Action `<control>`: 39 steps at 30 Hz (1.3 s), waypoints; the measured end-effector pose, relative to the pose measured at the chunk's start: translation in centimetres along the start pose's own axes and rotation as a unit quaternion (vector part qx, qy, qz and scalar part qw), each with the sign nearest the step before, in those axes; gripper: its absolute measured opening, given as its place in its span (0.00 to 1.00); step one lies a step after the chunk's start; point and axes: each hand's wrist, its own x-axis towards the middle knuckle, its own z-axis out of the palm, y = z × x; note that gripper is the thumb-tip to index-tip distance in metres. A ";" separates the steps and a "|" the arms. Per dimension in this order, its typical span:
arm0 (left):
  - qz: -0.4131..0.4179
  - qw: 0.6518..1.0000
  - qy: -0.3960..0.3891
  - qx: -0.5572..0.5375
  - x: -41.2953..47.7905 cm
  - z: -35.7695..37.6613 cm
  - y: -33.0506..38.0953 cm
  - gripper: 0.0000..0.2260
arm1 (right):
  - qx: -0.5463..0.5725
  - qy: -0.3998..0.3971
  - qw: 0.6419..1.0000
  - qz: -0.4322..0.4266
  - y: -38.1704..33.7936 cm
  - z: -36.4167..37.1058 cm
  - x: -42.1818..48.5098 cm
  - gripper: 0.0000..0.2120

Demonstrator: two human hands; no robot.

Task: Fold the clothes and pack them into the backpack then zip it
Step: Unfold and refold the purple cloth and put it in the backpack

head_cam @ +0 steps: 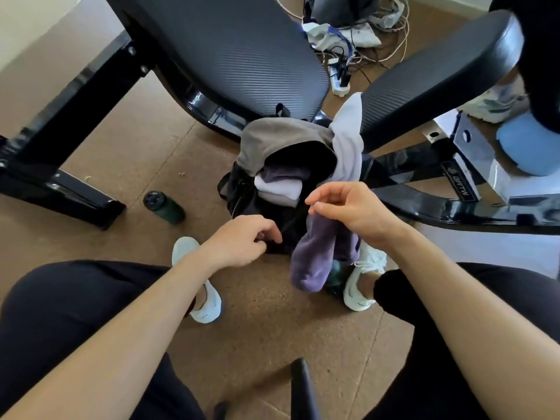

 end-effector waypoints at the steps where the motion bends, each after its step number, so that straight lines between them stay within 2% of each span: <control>1: -0.007 0.999 0.041 -0.030 0.2 0.0 0.2 0.16 | -0.007 -0.015 1.000 -0.009 -0.2 0.0 0.0 0.06; 3: -0.011 0.990 0.086 -0.107 0.8 0.3 0.7 0.12 | -0.011 -0.045 0.999 -0.020 -0.4 0.2 -0.1 0.07; 4: -0.009 0.986 0.080 -0.147 1.0 0.6 1.0 0.15 | -0.008 -0.061 0.998 -0.025 -0.5 0.3 -0.1 0.08; 8: 0.026 0.960 -0.005 -0.280 1.3 1.9 2.4 0.27 | 0.028 -0.136 0.989 -0.051 -1.3 0.6 -0.4 0.07; 10: 0.060 0.952 -0.025 -0.298 1.4 2.2 3.0 0.23 | 0.059 -0.165 0.983 -0.058 -1.8 0.6 -0.6 0.07; 12: 0.084 0.942 -0.030 -0.324 1.4 2.0 3.5 0.15 | 0.080 -0.173 0.980 -0.063 -2.0 0.6 -0.6 0.08; 14: 0.091 0.940 -0.007 -0.328 1.4 1.7 3.6 0.09 | 0.079 -0.173 0.980 -0.066 -1.9 0.5 -0.5 0.07; 15: 0.087 0.945 0.022 -0.313 1.5 1.5 3.4 0.07 | 0.060 -0.165 0.982 -0.064 -1.7 0.4 -0.3 0.07; 17: 0.075 0.955 0.101 -0.269 1.6 1.3 3.0 0.14 | -0.045 -0.131 0.989 -0.054 -1.1 0.3 0.1 0.10; 19: 0.070 0.958 0.168 -0.223 1.8 1.1 2.5 0.20 | -0.185 -0.110 0.975 -0.048 -0.4 0.2 0.5 0.09; 22: 0.090 0.957 0.217 -0.169 1.7 0.6 2.0 0.19 | -0.287 -0.114 0.950 -0.041 0.5 0.3 0.9 0.08; 24: 0.102 0.964 0.191 -0.151 1.5 0.3 1.7 0.12 | -0.290 -0.100 0.950 -0.052 0.6 0.3 0.9 0.09; 28: 0.092 0.982 0.133 -0.095 1.6 0.4 1.0 0.09 | -0.261 -0.070 0.958 -0.096 -0.1 0.3 0.6 0.02; 30: 0.086 0.990 0.100 -0.044 1.7 0.6 0.8 0.11 | -0.263 -0.053 0.955 -0.125 -0.3 0.3 0.6 0.03; 32: 0.072 0.996 0.036 -0.029 1.7 0.7 0.6 0.15 | -0.267 -0.029 0.953 -0.140 -0.2 0.2 0.7 0.04; 35: 0.067 0.996 -0.055 -0.033 1.5 0.7 0.7 0.14 | -0.266 0.032 0.952 -0.148 0.1 -0.1 0.9 0.04; 37: 0.060 0.995 -0.082 -0.004 1.5 0.8 0.7 0.10 | -0.258 0.084 0.950 -0.157 0.0 -0.4 0.9 0.06; 39: 0.044 0.996 -0.081 0.010 1.5 1.1 0.3 0.10 | -0.247 0.136 0.947 -0.158 -0.1 -0.8 0.9 0.04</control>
